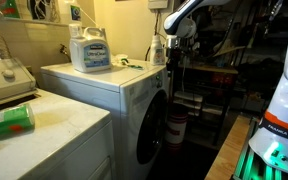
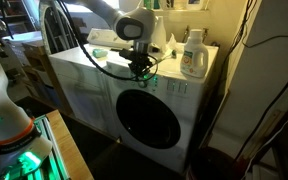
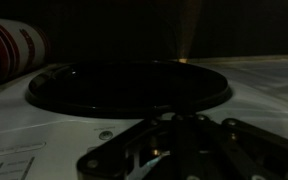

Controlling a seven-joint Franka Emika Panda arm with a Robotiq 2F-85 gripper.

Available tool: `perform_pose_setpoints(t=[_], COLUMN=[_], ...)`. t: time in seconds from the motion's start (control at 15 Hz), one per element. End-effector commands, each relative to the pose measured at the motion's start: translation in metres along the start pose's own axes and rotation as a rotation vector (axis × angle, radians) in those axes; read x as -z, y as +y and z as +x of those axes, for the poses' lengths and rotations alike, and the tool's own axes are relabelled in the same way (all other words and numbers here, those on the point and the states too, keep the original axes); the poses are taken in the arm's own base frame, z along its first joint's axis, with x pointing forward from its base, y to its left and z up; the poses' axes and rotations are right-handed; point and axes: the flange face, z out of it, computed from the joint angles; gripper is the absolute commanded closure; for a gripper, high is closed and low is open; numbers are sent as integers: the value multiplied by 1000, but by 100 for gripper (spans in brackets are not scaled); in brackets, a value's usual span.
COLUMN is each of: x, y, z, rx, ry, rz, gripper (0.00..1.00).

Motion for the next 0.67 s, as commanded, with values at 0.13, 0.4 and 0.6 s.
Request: perform_pose_setpoints(t=[0.13,0.4,0.6], x=[-17,-25,-26], y=[18,18,16], z=[20,29,37], rx=[-93,-103,-93], ry=[68,94,123], rz=[-68,-85,-90], gripper=[100,100,100])
